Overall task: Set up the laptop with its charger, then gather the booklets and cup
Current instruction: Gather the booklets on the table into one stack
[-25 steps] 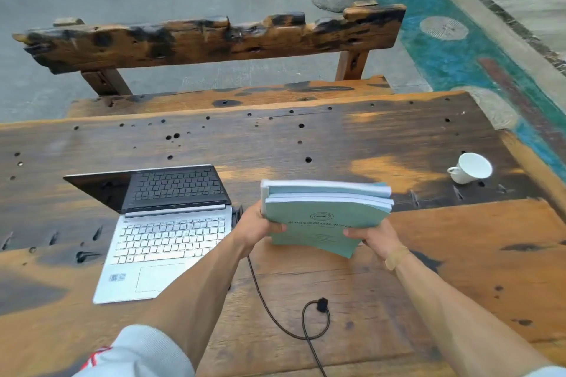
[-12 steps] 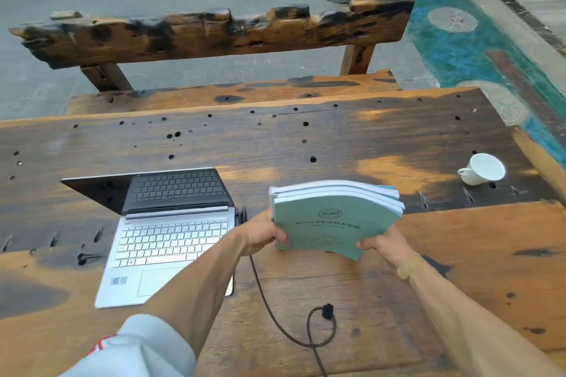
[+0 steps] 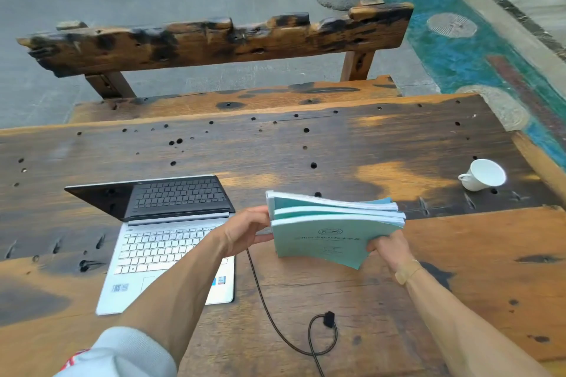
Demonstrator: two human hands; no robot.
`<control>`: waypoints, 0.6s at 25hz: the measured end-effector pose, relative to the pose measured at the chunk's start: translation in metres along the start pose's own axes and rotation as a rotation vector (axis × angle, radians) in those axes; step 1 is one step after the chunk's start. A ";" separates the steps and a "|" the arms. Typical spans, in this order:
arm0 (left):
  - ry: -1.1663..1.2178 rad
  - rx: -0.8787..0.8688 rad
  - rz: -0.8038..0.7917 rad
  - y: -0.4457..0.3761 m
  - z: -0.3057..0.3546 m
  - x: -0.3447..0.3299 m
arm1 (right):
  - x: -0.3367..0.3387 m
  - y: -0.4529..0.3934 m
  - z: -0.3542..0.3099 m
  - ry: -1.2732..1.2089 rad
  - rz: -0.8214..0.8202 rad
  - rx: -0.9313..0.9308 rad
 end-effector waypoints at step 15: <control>0.059 -0.172 0.218 0.010 -0.021 -0.026 | -0.009 -0.002 0.010 -0.143 0.045 -0.001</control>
Point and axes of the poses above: each hand's wrist, its own y-axis away from the middle knuckle, its own x-axis out of the back of the hand, z = x × y, the point moved 7 cm from there along -y, towards the middle knuckle, and after that the axes turned 8 degrees about -z, right-handed, at the moved point
